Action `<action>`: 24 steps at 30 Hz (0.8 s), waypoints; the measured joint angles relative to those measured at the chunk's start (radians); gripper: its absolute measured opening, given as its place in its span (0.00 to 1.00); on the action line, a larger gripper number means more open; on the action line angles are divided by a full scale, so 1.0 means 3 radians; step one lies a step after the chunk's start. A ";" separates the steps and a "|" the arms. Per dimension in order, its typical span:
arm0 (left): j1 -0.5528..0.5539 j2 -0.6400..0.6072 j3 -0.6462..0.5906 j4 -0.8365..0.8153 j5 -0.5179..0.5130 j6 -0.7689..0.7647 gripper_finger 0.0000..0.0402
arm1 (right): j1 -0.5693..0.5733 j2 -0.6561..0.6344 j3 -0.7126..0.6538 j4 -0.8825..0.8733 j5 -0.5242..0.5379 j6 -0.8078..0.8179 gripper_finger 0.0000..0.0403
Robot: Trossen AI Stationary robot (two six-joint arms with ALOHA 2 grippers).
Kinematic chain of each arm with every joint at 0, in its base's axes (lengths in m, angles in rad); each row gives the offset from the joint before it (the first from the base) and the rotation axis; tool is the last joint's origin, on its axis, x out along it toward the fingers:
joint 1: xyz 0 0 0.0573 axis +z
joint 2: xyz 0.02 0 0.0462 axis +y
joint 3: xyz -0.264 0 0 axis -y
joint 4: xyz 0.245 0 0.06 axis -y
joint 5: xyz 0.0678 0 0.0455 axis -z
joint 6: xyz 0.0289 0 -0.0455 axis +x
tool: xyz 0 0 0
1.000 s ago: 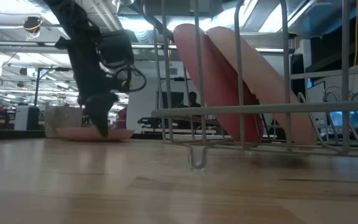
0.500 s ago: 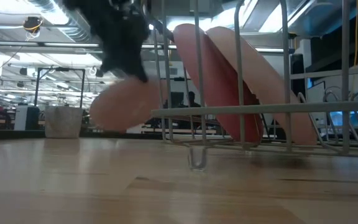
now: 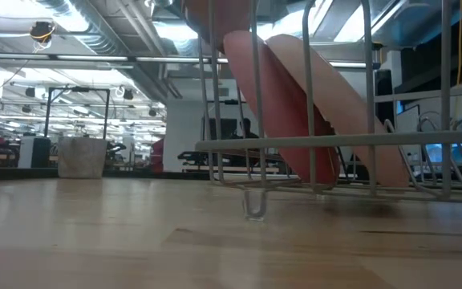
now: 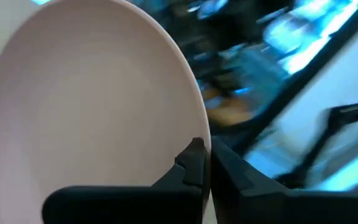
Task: Sort dishes
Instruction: Put the orange plate into the dish rack
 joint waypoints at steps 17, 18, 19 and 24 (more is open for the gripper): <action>-0.1058 0.1225 -0.0005 0.2258 -0.0507 0.0412 0.00 | -0.0001 -0.0012 0.0000 -0.0200 0.0157 0.0150 0.35; -0.1068 0.1324 -0.0005 0.2403 -0.0507 0.0445 0.00 | -0.0001 -0.0012 0.0000 -0.0200 0.0157 0.0157 0.35; -0.1070 0.1421 -0.0005 0.2544 -0.0510 0.0451 0.00 | -0.0001 -0.0012 0.0000 -0.0201 0.0156 0.0158 0.35; -0.1024 0.1836 -0.0005 0.3201 -0.0430 0.0025 0.00 | -0.0001 -0.0012 0.0000 -0.0218 0.0137 0.0159 0.35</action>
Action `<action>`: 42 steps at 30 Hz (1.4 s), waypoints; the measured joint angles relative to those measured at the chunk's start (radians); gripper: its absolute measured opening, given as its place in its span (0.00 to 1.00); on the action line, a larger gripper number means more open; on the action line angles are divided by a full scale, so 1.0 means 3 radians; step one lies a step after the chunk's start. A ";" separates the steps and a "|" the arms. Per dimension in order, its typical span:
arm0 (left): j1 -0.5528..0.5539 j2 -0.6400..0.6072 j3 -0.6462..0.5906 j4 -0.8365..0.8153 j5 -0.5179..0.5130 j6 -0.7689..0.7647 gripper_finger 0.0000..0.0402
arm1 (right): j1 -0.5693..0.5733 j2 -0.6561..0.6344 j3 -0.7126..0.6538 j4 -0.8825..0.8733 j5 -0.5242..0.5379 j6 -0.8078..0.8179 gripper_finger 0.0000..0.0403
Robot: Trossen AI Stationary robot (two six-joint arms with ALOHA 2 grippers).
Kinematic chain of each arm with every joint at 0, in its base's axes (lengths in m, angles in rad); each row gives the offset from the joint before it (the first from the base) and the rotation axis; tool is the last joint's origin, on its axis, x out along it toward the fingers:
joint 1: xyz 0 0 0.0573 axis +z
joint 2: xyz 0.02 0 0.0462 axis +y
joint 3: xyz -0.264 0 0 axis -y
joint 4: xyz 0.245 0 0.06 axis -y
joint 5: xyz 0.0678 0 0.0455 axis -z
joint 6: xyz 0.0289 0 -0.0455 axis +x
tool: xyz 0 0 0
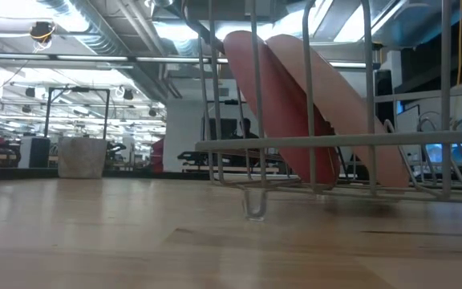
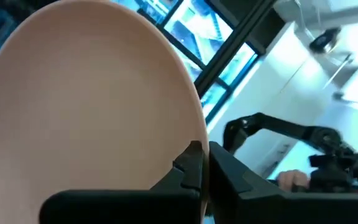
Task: Sort dishes
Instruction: Put the orange plate into the dish rack
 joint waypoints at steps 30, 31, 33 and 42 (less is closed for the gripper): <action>0.0691 0.0511 0.0000 -0.0042 0.0463 -0.1857 0.00 | 0.0000 0.0000 0.0000 -0.0378 0.0094 -0.0004 0.35; 0.0694 0.0511 0.0005 -0.0091 0.0471 -0.1899 0.00 | 0.0000 0.0000 0.0000 -0.0378 0.0094 -0.0004 0.35; 0.0703 0.0502 0.0009 -0.0178 0.0468 -0.1965 0.00 | 0.0000 0.0000 0.0000 -0.0380 0.0094 -0.0003 0.35; 0.0711 0.0500 0.0008 -0.0330 0.0361 -0.1955 0.01 | 0.0000 0.0000 0.0000 -0.0410 0.0089 -0.0001 0.35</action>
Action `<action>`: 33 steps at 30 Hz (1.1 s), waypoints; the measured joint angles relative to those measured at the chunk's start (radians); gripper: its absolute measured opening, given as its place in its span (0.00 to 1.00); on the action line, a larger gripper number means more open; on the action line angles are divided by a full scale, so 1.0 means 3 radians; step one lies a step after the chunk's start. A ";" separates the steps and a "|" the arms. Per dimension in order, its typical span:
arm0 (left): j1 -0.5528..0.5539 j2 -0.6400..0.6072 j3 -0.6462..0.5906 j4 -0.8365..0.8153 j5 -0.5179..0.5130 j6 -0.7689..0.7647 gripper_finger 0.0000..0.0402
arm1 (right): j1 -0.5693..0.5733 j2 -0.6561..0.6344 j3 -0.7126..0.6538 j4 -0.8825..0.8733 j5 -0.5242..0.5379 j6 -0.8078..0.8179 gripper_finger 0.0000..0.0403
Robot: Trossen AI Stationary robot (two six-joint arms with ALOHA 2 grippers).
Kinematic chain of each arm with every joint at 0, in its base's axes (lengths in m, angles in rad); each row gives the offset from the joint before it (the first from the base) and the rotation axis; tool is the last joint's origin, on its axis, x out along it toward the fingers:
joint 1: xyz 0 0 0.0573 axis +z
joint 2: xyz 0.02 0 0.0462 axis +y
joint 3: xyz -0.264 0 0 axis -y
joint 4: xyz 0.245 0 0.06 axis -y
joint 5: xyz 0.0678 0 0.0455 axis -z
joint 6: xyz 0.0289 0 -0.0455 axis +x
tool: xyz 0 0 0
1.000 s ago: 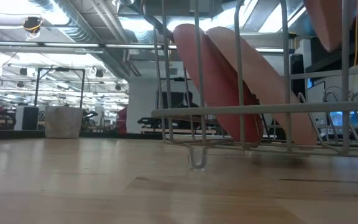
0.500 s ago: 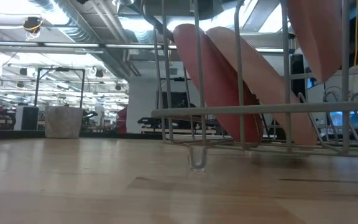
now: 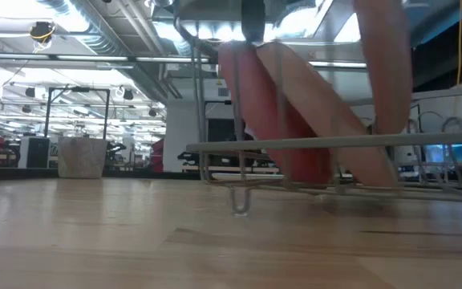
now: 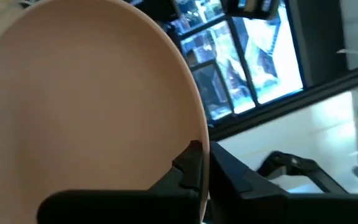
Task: Sort dishes
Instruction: Put the orange plate into the dish rack
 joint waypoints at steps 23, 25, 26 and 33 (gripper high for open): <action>0.0095 0.0004 -0.0006 -0.0120 -0.0471 0.0278 0.20 | 0.0003 0.0062 -0.0003 0.0216 -0.0592 0.0075 0.35; 0.0104 0.0006 -0.0008 -0.0140 -0.0469 0.0358 0.23 | 0.0003 0.0076 -0.0003 0.0234 -0.0590 0.0075 0.35; 0.0113 0.0010 -0.0010 -0.0148 -0.0471 0.0365 0.25 | 0.0003 0.0083 -0.0003 0.0241 -0.0594 0.0075 0.35; 0.0199 0.0017 -0.0014 -0.0149 -0.0479 0.0377 0.31 | 0.0003 0.0195 -0.0003 0.0267 -0.0612 0.0055 0.35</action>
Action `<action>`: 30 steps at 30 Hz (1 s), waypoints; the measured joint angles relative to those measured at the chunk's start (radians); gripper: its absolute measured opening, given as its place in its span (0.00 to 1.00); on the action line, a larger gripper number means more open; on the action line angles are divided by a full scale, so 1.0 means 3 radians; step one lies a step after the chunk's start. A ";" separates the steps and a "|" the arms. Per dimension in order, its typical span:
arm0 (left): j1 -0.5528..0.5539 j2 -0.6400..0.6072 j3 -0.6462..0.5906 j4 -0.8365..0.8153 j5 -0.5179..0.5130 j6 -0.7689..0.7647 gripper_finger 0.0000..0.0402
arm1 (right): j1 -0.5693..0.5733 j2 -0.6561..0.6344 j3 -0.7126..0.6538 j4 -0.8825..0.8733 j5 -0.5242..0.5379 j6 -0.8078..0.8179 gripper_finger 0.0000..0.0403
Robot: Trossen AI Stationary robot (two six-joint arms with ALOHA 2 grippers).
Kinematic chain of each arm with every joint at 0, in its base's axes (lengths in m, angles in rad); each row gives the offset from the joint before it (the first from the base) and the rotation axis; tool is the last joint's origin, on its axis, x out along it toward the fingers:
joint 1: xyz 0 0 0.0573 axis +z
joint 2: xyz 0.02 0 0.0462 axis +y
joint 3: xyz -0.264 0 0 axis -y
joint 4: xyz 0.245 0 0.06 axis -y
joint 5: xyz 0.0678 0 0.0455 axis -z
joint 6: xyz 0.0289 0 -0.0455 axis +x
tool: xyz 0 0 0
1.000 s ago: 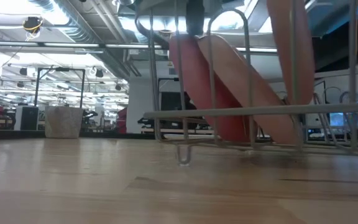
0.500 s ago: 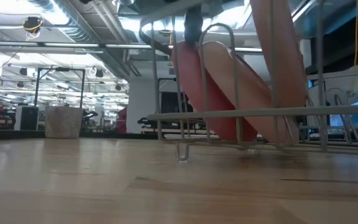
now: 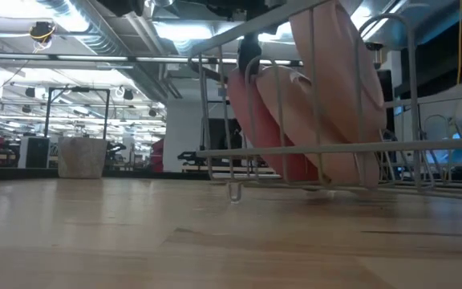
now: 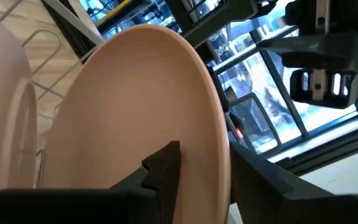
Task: Sort dishes
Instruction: Put the orange plate into the dish rack
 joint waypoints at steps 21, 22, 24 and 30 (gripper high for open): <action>0.0100 -0.0018 0.0005 0.0057 -0.0099 0.0224 0.31 | -0.0200 0.0274 0.0000 0.0441 -0.0419 -0.0923 0.35; 0.0123 -0.0019 0.0006 0.0057 -0.0099 0.0221 0.31 | -0.0199 0.0274 0.0000 0.0424 -0.0417 -0.0923 0.35; 0.0174 -0.0019 0.0006 0.0053 -0.0107 0.0228 0.31 | -0.0199 0.0274 0.0000 0.0416 -0.0420 -0.0910 0.35; 0.0312 -0.0019 0.0006 0.0045 -0.0118 0.0220 0.31 | -0.0200 0.0274 0.0000 0.0417 -0.0408 -0.0900 0.35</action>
